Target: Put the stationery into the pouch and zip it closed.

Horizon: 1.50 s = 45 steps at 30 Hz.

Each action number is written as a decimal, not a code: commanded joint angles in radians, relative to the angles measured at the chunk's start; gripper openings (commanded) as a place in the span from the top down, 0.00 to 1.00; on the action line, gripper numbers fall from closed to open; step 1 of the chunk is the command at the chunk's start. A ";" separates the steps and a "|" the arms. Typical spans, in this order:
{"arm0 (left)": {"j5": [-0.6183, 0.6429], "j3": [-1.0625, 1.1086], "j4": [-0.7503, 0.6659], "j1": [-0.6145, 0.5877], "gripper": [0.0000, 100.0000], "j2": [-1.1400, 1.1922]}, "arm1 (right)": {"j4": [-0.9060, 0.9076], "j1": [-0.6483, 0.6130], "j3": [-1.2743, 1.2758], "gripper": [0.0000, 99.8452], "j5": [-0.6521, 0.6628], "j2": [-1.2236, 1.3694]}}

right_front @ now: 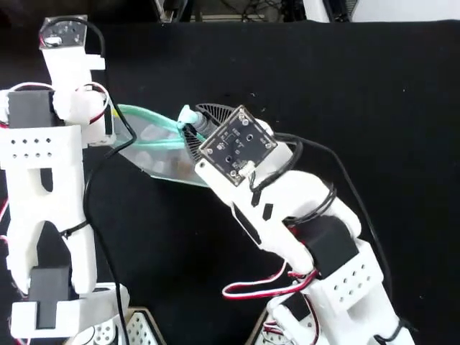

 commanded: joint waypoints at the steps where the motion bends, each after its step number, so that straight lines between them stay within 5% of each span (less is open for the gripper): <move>1: -0.002 -0.189 0.006 -0.002 0.86 -0.017 | -0.031 -0.012 -0.007 0.99 0.009 -0.025; 7: 0.072 -0.498 0.006 -0.001 0.86 -0.017 | -0.031 -0.012 -0.007 0.99 0.009 -0.025; 11: 0.071 -0.510 0.009 -0.010 0.86 -0.029 | -0.031 -0.011 -0.007 0.99 0.009 -0.025; 18: 0.063 -0.117 0.009 0.035 0.87 -0.315 | -0.058 -0.008 -0.001 0.99 0.002 -0.025; 23: -0.092 0.263 0.002 0.097 0.87 -0.563 | -0.060 -0.012 0.005 0.99 0.002 -0.025; 31: -0.120 0.693 -0.373 0.220 0.87 -0.589 | -0.060 -0.012 0.004 0.99 0.002 -0.027; 39: 0.069 0.800 -0.818 0.033 0.86 -0.566 | -0.057 -0.034 0.004 0.99 0.008 -0.031; 45: 0.140 0.868 -0.968 -0.005 0.86 -0.566 | -0.035 -0.140 0.012 0.99 0.011 -0.031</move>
